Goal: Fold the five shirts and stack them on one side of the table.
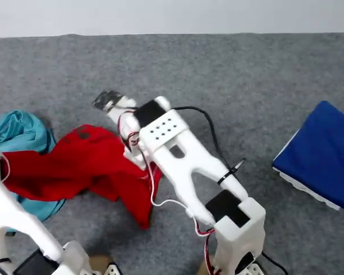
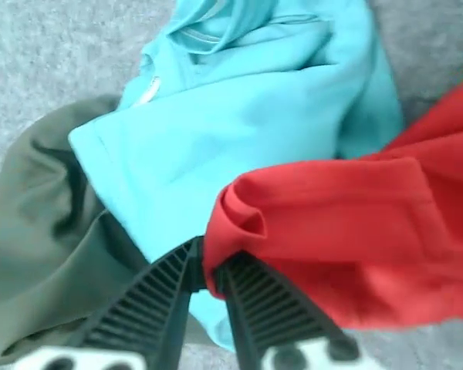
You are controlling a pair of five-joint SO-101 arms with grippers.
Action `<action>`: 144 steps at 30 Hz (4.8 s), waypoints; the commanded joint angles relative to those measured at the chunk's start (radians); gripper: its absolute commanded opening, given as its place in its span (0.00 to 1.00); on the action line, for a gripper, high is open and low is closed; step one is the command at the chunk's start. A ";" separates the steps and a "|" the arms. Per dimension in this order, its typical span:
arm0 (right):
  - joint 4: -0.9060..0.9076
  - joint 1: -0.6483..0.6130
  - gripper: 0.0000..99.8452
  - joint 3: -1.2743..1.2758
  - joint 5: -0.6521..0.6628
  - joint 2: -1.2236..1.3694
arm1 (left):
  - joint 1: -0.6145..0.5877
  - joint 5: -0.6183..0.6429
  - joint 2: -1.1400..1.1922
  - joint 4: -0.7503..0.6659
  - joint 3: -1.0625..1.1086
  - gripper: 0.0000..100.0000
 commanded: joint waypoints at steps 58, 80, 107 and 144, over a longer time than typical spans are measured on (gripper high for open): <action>0.188 0.010 0.01 -1.171 -0.054 0.673 | -0.068 -0.058 -0.043 -0.219 0.150 0.01; 0.226 0.062 0.21 -1.119 -0.158 0.622 | 0.061 -0.057 -0.041 -0.049 0.087 0.01; 0.084 0.021 0.01 -1.017 -0.034 0.676 | 0.064 -0.058 -0.041 -0.100 0.157 0.01; 0.101 0.022 0.21 -1.031 0.003 0.733 | 0.164 -0.015 -0.034 0.012 0.039 0.01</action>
